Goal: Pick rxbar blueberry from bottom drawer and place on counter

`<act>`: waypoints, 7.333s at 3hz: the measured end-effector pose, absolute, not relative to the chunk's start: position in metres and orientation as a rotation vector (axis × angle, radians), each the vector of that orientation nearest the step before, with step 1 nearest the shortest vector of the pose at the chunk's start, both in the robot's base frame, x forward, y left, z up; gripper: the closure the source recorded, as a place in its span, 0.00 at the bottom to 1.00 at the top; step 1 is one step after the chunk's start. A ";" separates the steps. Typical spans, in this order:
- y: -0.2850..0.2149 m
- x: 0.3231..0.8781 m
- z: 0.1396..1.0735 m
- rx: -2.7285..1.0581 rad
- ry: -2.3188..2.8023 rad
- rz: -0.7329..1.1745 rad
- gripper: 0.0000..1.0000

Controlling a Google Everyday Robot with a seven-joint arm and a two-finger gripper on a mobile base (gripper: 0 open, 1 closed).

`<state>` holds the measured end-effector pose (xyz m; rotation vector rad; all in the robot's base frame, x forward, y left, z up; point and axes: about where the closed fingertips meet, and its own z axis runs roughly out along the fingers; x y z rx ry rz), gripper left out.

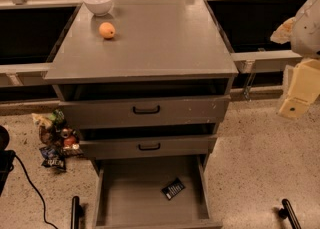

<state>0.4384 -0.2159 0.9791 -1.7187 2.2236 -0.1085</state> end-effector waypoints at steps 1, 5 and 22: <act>-0.216 0.438 0.979 -1.719 2.223 -0.108 0.00; -0.179 0.463 0.796 -1.834 1.919 0.411 0.00; -0.072 0.563 0.213 -1.958 1.568 0.675 0.00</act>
Offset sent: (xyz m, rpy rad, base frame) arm 0.0195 0.0247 -0.0906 0.2285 0.0562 0.2180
